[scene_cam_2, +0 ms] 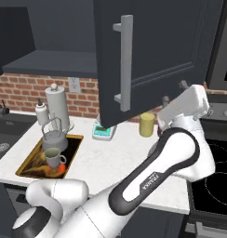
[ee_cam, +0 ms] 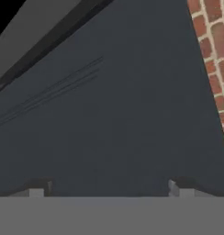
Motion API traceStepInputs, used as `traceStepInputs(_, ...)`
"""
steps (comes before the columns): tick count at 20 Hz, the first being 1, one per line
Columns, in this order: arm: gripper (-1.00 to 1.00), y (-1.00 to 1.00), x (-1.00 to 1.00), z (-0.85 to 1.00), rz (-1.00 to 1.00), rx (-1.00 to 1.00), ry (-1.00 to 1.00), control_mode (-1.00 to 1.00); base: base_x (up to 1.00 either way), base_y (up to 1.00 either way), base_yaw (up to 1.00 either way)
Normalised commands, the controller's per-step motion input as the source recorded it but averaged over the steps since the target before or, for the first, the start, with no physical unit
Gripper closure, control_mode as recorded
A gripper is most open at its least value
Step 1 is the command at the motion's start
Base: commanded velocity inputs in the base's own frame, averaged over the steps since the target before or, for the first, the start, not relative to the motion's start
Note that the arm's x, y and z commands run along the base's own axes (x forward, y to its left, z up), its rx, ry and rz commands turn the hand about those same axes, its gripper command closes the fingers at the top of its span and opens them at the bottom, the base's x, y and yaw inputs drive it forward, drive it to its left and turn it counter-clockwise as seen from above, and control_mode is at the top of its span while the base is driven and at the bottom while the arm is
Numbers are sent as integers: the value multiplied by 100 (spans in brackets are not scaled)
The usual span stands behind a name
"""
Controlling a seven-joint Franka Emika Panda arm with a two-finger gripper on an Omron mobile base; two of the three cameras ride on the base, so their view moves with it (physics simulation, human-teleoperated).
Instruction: Pick the kettle from the counter and place it on the tray. Then pick the mug from the cabinet and place it on the tray. Then close the cabinet doors.
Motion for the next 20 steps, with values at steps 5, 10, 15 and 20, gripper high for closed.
traceStepInputs(5, -100, 45, 7, 1, -10, -11, 44, -100, 0, 0, 0)
traceStepInputs(10, -100, 59, 37, 0, -6, -3, 31, -100, 0, 0, 0)
traceStepInputs(15, -100, 44, 73, -12, -2, 4, 10, -100, 0, 0, 0)
traceStepInputs(20, -100, 40, 79, -5, 0, 5, 1, -100, 0, 0, 0)
